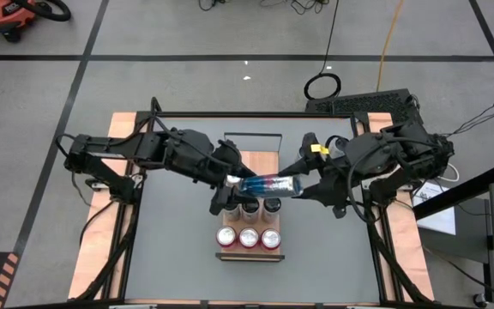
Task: Sort soda cans
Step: Put the blue soda can on the shelf and align it with the other blue soda cans
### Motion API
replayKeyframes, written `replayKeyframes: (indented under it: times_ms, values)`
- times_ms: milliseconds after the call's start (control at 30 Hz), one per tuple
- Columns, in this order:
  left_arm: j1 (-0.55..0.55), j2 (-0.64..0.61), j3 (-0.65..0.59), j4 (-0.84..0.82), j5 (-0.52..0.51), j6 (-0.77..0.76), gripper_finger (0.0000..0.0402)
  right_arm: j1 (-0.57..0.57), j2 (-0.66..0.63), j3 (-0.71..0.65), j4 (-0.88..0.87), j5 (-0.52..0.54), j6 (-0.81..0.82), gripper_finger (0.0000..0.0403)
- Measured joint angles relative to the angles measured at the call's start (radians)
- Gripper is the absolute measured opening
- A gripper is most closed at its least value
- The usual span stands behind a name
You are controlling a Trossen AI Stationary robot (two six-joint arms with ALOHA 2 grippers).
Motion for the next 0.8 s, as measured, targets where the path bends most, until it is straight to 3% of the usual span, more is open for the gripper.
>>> replayKeyframes:
  times_ms: [300, 533, 800]
  values:
    - [0.000, 0.000, 0.000, -0.005, 0.025, 0.008, 0.0245, -0.007, 0.000, 0.000, -0.002, -0.005, -0.019, 0.0198]
    - [-0.001, 0.000, 0.000, -0.002, 0.023, 0.000, 0.0241, -0.007, 0.000, 0.000, -0.002, -0.002, 0.004, 0.0220]
    - [-0.001, 0.000, -0.001, 0.043, 0.008, -0.002, 0.0239, -0.007, 0.000, 0.001, 0.027, 0.004, 0.168, 0.0277]
